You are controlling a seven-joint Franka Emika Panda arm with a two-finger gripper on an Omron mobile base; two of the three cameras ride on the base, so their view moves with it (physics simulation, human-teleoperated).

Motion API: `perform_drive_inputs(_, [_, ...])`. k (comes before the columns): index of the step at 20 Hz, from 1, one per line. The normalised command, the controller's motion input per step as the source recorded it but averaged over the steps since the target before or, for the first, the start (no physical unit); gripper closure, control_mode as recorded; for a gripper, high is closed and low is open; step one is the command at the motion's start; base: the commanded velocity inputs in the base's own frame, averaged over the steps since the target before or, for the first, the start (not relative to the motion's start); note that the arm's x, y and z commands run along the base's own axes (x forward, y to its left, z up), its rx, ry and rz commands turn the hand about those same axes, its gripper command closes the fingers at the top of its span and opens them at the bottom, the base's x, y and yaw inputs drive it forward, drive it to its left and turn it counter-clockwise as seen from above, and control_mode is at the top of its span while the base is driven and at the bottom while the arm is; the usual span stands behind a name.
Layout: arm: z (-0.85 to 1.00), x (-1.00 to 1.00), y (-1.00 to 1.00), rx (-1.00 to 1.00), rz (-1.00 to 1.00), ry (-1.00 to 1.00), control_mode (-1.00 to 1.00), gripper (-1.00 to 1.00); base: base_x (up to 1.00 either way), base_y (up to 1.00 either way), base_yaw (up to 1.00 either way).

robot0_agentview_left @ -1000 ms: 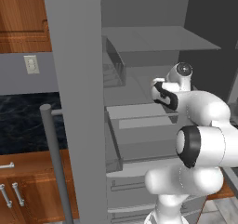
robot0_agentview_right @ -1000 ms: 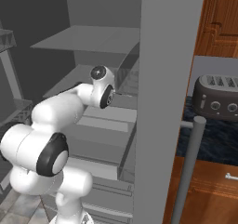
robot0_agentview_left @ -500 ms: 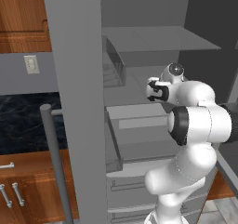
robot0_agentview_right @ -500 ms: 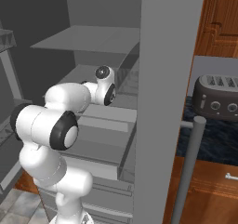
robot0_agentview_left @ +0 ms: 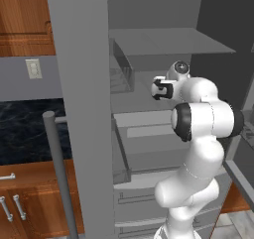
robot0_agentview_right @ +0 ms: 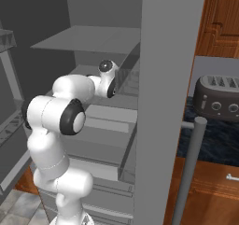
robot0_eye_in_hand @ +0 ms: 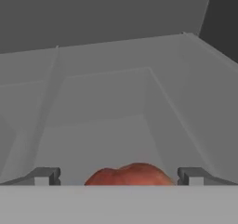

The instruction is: Pick the banana and peach from the fridge and place them inside the tupperware on the counter.

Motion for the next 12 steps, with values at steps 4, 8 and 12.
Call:
perform_drive_inputs(4, [-0.6,0.01,-0.03,0.0,-0.01,0.08,-1.0,-1.0,0.0,0.0,0.0])
perform_drive_inputs(8, [-0.81,-0.31,-0.09,0.0,-0.05,0.09,-1.0,-1.0,0.0,0.0,0.0])
perform_drive_inputs(12, [-0.81,-0.44,-0.12,0.0,-0.07,0.05,-1.0,-1.0,0.0,0.0,0.0])
